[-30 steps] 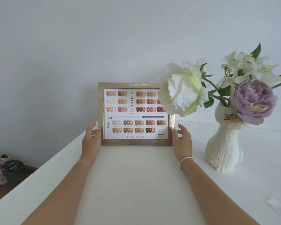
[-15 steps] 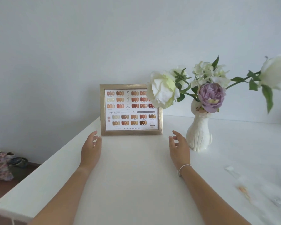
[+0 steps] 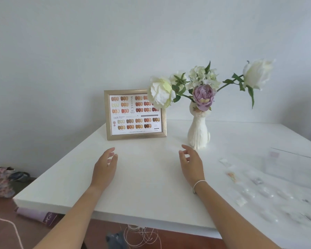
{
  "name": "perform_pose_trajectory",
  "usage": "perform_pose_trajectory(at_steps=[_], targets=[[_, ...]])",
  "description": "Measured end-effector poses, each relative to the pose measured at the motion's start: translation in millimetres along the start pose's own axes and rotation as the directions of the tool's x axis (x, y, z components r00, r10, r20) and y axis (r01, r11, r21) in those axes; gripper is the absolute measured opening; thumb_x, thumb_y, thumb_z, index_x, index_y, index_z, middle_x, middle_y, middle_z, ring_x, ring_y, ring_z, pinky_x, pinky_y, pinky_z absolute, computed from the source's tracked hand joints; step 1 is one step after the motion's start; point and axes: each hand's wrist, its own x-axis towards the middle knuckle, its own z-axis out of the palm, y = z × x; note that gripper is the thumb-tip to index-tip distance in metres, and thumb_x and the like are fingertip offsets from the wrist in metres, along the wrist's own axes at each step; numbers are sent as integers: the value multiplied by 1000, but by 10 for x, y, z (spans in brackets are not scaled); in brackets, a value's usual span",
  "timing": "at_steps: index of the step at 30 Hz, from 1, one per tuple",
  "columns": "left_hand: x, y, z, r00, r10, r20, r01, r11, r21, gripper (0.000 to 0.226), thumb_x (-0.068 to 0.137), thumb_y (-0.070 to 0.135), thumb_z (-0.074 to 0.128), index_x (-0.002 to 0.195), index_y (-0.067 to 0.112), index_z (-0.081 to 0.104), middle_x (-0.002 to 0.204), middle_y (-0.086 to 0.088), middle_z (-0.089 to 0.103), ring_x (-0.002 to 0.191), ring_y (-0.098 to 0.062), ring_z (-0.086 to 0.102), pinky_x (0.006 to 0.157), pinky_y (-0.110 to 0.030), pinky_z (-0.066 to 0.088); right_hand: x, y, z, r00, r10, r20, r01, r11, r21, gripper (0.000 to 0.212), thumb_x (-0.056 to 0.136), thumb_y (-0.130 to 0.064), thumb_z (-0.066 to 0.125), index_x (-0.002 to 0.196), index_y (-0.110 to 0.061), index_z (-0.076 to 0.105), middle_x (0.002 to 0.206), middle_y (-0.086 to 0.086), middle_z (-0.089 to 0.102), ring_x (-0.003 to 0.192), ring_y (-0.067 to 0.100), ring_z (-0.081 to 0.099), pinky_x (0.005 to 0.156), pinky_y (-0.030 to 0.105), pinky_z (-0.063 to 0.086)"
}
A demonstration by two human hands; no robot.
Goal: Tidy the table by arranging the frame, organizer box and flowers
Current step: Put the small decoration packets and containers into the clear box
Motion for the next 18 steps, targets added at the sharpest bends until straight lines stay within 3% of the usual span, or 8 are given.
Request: perform_pose_trajectory(at_steps=[11,15,18], targets=[[-406,279,307,984,88,154,-91,996,17,31,95,29,42,125,27,50,116,0,57,101,-15,51,85,-26,35,-279,-21,-280,999,-17,38,17,1000,-13,30,91,-30,47,119,-24,54,101,-6,52,72,0,51,72,21,38],[-483,376,448,973,115,198,-121,992,20,32,95,28,42,126,26,50,120,-3,58,102,-14,51,86,-25,35,-303,-13,-491,999,-37,36,37,999,15,22,91,-28,48,111,-28,58,99,-10,55,76,-1,52,62,5,38],[-540,479,605,962,138,237,-143,990,7,32,95,27,43,126,26,50,122,-3,59,102,-13,50,85,-24,34,-277,-8,-775,998,-59,-8,59,998,11,20,91,-25,49,106,-26,61,101,-8,58,79,-2,53,65,5,40]])
